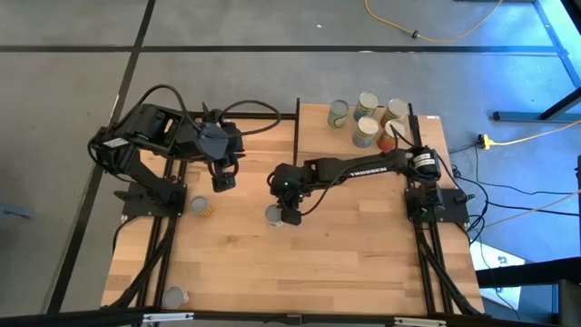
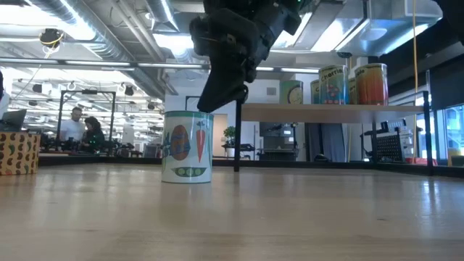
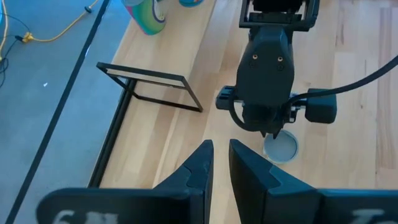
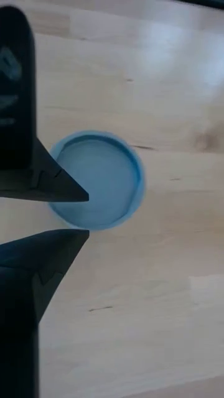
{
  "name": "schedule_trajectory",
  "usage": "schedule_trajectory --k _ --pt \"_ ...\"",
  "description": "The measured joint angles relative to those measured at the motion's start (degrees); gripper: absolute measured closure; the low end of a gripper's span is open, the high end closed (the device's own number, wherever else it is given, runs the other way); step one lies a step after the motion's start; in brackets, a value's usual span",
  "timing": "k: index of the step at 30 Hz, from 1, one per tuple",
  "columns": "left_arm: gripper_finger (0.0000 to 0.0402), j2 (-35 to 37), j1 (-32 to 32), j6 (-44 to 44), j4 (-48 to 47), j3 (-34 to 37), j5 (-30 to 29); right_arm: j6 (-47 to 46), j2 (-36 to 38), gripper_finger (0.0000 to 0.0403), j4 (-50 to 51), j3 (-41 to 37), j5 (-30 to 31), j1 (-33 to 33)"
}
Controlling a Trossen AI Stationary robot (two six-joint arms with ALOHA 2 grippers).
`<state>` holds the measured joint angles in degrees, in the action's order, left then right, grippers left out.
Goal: Pick and place cans onto a shelf
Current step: Put the white canned good on the shelf
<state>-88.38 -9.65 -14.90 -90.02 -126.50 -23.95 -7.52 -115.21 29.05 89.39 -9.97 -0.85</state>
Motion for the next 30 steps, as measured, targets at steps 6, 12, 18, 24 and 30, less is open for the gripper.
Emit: schedule_trajectory --k 6,12,18,24,30 --pt "0.0356 0.0 0.0 0.0 0.0 0.0 0.0 0.1 0.0 0.032 -0.4 0.0 2.8 0.1" --pt "0.0356 0.0 0.0 0.0 0.0 0.0 1.6 -1.4 -0.3 0.032 -0.5 0.0 1.5 0.3" --pt "0.0356 0.0 0.0 0.0 0.0 0.0 6.1 -3.0 -0.3 0.032 -0.6 0.0 1.4 0.3" --pt "0.0356 0.0 -0.3 0.0 0.0 0.0 9.0 -2.9 -0.6 0.032 -0.6 0.0 1.3 0.3" --pt "0.0356 0.0 -0.3 0.0 0.0 0.0 9.1 -2.9 -0.9 0.032 -0.7 0.0 1.3 0.3"
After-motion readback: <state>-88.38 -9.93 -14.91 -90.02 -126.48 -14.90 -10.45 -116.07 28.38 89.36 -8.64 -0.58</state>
